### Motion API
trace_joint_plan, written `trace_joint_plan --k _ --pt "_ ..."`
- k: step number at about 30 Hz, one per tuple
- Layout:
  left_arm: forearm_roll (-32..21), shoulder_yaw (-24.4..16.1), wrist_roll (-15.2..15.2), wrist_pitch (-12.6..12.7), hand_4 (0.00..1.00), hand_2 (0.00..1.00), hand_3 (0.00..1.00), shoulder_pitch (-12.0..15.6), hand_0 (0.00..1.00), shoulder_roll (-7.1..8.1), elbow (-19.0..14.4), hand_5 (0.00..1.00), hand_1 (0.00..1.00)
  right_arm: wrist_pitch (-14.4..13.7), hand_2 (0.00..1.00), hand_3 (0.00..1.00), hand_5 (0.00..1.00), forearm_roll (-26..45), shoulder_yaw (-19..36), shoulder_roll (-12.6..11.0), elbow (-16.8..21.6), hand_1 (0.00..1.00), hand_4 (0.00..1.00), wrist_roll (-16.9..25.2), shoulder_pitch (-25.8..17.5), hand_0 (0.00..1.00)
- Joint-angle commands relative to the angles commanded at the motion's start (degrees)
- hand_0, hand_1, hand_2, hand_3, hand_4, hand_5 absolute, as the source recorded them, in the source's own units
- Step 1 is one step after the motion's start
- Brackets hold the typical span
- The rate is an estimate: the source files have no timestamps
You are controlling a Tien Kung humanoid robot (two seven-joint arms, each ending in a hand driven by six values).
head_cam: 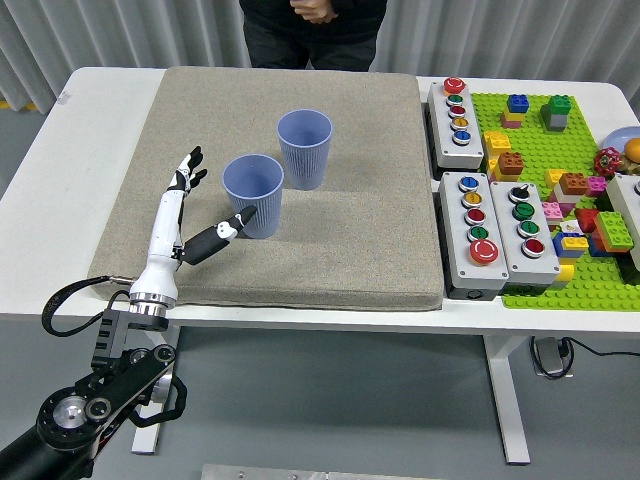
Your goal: Pick cup pour cup place
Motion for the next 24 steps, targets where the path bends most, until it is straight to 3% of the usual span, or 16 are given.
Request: trace_joint_plan --k 1,6,7,12,13,18,19,24 --pt "-0.4 -0.2 0.3 0.3 0.980 0.998 0.998 0.1 0.845 0.01 -0.8 0.500 0.850 0.0 0.576 0.567 0.181 0.0 0.0 0.0 0.0 0.622 0.002 0.0 0.0 0.676" --pt "-5.0 -0.3 -2.0 3.4 0.980 0.998 0.998 0.2 0.845 -0.29 -3.0 0.500 0.850 0.0 0.576 0.567 0.181 0.0 0.1 0.0 0.0 0.622 0.002 0.0 0.1 0.676" --pt "-5.7 -0.3 -2.6 3.4 0.768 0.844 0.889 0.2 0.678 -0.36 -3.5 0.322 0.692 0.0 0.577 0.567 0.179 0.0 0.0 0.0 0.0 0.622 0.002 0.0 0.1 0.676" --pt "-11.6 -0.4 -6.6 3.4 0.768 0.844 0.889 0.0 0.678 -0.58 -5.4 0.322 0.692 -0.1 0.577 0.567 0.179 -0.1 0.1 0.0 0.0 0.622 0.002 0.0 0.1 0.676" --pt "-13.0 -0.4 -7.1 3.4 0.581 0.682 0.663 0.0 0.576 -0.62 -5.5 0.491 0.591 -0.1 0.577 0.566 0.177 -0.1 0.0 0.0 0.0 0.621 0.002 0.0 0.1 0.676" --pt "-15.1 -0.1 -7.6 3.4 0.581 0.682 0.663 0.1 0.576 -0.97 -5.2 0.491 0.591 -0.1 0.577 0.566 0.177 -0.3 0.1 0.0 0.0 0.621 0.002 -0.1 0.0 0.676" --pt "-17.3 0.0 -8.2 3.4 0.437 0.648 0.588 0.0 0.584 -1.03 -5.3 0.929 0.582 -0.1 0.577 0.566 0.176 -0.4 0.1 0.0 0.0 0.622 0.002 -0.1 0.0 0.676" --pt "-20.4 -0.3 -8.7 3.4 0.437 0.648 0.588 -0.1 0.584 -1.09 -5.5 0.929 0.582 -0.1 0.577 0.566 0.176 -0.5 0.1 0.1 0.0 0.622 0.002 -0.1 -0.1 0.676"
